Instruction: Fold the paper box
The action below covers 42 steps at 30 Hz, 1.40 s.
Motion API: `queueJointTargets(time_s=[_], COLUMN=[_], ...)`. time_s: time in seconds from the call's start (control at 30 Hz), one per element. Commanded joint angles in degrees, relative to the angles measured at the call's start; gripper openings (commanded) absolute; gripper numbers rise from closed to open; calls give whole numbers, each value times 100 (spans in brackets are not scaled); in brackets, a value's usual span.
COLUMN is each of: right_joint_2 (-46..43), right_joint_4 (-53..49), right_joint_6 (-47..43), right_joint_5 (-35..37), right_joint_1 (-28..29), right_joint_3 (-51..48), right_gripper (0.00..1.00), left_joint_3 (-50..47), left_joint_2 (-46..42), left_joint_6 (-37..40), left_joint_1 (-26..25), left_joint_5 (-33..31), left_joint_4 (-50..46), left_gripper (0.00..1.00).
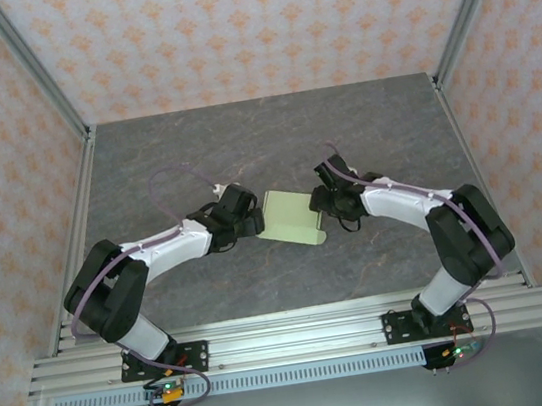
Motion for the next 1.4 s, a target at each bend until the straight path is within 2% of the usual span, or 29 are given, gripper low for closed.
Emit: queueJointTargets(time_s=[0.0,0.17,0.3,0.37,0.47,0.6,0.63,0.73,0.87,1.03,1.17,1.37], right_joint_2=[-545,-1290,-1779,-1810,-1790,-1719,-1623,-1276,-890,-627,-545,-545], right_joint_4=[-219,-437,-294,-238,-271,-235,-236,-132,126,149,239,508], right_joint_6=[-255,-436,-789,-873,-827,-602,-527,-313,-136,-231,-221,-95], right_joint_5=[346,367,-230,-455,-483,-666,-728,-1078,-1233,-1680,-2167,-2466], right_joint_1=[55,109,193,194,206,201,199,179,134,-216,-347,-497], right_joint_3=[-167,-468,-756,-811,-819,-844,-817,-684,-484,-412,-466,-657], right_gripper=[70,70,68,67,67,67,67,64,56,50,49,55], left_joint_3=[-46,3,-43,-66,107,531,512,393,574,515,385,132], left_joint_2=[-137,-731,-1686,-1850,-1517,-666,-539,-389,-13,312,357,456], left_joint_6=[16,-73,-276,-338,-198,-27,-13,114,496,622,565,248], left_joint_1=[-2,9,-46,-46,-42,-72,-82,-212,-230,-205,-121,244], left_joint_5=[6,-37,-204,-348,17,565,569,407,353,104,256,1044], left_joint_4=[7,-385,-525,-459,-305,-344,-245,196,-9,-46,35,476], left_gripper=[80,80,81,83,84,76,72,69,66,56,48,43])
